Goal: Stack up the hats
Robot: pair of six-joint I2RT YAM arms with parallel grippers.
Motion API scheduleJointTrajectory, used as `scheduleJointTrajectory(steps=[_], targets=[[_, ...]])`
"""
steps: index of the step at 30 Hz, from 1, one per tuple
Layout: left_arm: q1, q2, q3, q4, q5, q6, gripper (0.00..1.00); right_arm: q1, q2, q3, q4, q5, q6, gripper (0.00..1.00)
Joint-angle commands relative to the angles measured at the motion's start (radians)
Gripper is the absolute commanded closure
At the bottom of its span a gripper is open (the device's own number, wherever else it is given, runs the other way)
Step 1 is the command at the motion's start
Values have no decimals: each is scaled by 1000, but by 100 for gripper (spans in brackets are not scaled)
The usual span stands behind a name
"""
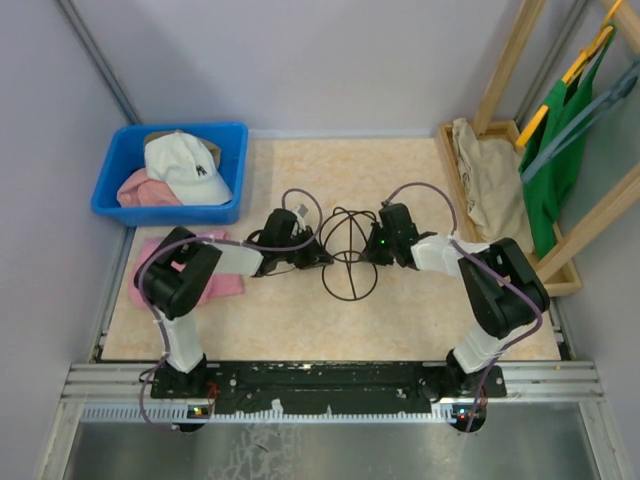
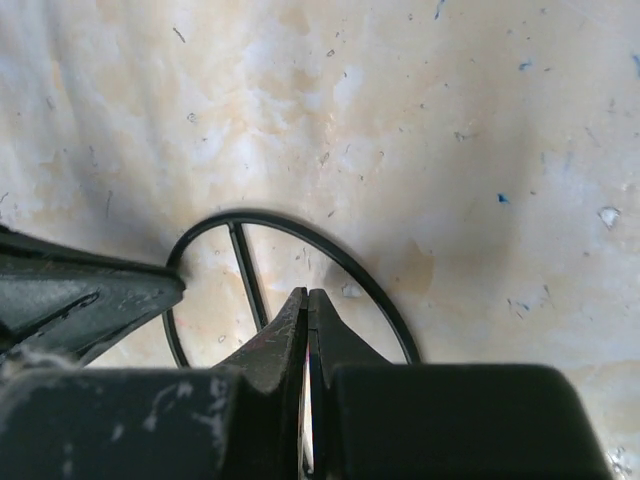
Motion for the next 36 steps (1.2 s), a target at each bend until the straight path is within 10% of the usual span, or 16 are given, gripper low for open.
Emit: scheduleJointTrajectory(steps=[1, 4, 11, 19, 36], targets=[[3, -167, -93, -107, -100, 35, 88, -20, -91, 8, -42, 29, -34, 100], [15, -277, -141, -159, -174, 47, 85, -47, -120, 8, -46, 24, -46, 100], [108, -484, -85, -415, -288, 141, 61, -88, -156, 10, -33, 11, -75, 53], [229, -549, 195, -642, -497, 398, 40, -120, -165, 16, 4, -23, -73, 50], [369, -205, 480, -708, -626, 690, 34, -202, -288, -37, -15, -50, -98, 50]])
